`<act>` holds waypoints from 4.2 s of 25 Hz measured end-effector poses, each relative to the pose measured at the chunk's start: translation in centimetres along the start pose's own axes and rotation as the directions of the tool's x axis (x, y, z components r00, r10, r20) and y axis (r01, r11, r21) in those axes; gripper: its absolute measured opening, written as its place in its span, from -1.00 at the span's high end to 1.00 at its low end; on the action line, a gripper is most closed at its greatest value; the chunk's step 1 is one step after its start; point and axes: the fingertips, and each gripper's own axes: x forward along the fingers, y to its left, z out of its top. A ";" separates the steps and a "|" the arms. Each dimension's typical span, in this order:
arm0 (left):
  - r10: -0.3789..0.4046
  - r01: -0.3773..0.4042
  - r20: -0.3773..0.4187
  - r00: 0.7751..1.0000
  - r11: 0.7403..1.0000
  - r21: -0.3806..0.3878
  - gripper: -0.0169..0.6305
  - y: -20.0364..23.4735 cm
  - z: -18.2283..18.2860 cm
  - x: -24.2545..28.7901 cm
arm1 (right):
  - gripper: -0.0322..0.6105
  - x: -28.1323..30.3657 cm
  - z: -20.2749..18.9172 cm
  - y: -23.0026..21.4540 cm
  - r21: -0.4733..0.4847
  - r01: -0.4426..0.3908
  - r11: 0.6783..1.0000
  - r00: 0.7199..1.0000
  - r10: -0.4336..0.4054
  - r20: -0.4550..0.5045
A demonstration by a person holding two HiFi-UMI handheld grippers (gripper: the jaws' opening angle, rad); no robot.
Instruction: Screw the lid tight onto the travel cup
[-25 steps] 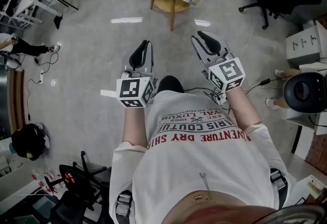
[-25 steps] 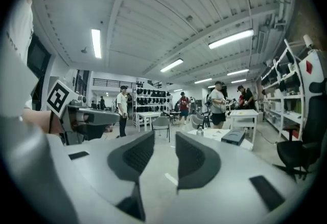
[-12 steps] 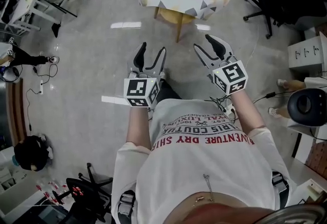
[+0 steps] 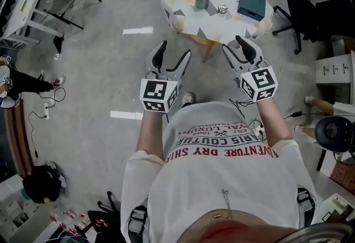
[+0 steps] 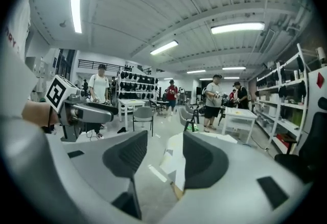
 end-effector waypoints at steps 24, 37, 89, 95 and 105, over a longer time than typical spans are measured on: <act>-0.175 0.170 -0.226 0.958 0.984 -0.042 -0.35 8.8 -9.2 31.8 | 0.19 21.9 -13.8 -21.2 0.125 -0.073 0.989 0.903 0.119 -0.412; -0.248 0.277 -0.333 0.910 0.960 0.041 -0.41 9.5 -17.4 39.5 | 0.06 26.4 -23.7 -22.8 0.188 -0.085 0.979 0.774 0.183 -0.607; -0.623 0.694 -0.400 0.672 0.719 0.045 -0.25 7.9 -19.8 40.7 | 0.11 33.5 -12.5 -15.1 0.070 -0.609 0.790 0.495 0.447 -0.745; -0.624 0.695 -0.403 0.669 0.718 0.041 -0.25 7.9 -19.9 40.8 | 0.11 33.9 -12.5 -15.7 0.184 -0.410 0.894 0.584 0.412 -0.700; -0.635 0.701 -0.402 0.660 0.713 0.025 -0.26 8.0 -19.8 40.7 | 0.12 33.9 -12.5 -16.4 0.261 -0.134 0.956 0.696 0.279 -0.661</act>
